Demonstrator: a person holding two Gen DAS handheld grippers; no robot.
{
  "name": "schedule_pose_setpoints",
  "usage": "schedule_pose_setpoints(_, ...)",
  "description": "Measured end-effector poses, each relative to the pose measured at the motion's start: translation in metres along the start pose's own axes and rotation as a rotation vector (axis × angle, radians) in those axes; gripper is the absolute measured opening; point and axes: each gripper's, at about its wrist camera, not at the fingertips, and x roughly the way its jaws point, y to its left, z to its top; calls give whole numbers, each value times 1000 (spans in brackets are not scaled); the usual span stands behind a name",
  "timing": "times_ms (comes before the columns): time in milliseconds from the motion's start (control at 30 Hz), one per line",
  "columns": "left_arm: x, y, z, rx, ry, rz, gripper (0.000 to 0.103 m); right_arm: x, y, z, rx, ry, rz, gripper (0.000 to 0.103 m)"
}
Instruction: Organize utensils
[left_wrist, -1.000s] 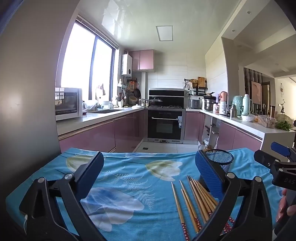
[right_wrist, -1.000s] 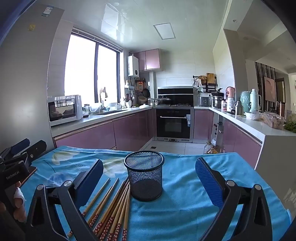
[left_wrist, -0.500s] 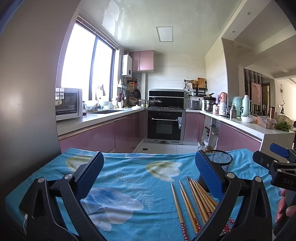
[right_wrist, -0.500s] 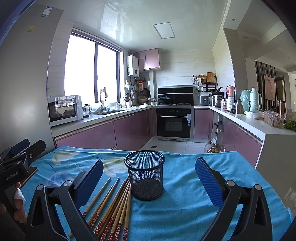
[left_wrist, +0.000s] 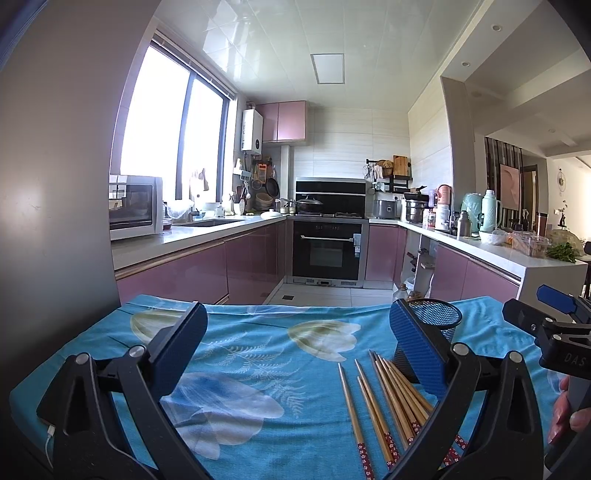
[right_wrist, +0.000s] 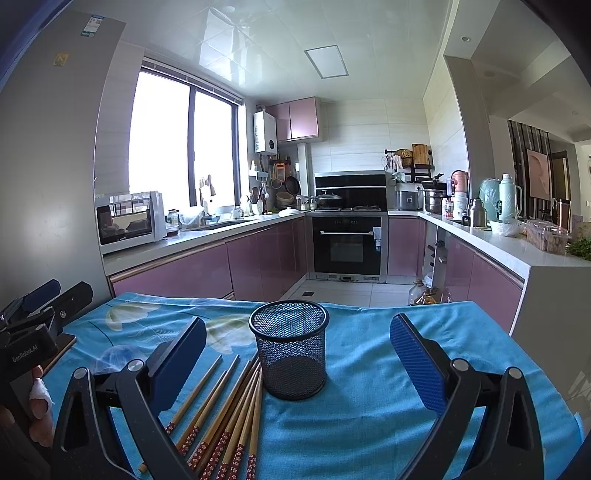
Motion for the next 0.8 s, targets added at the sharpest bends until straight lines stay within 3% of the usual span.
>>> schedule_pose_setpoints(800, -4, -4, 0, 1, 2, -2, 97, -1, -1, 1, 9, 2, 5, 96)
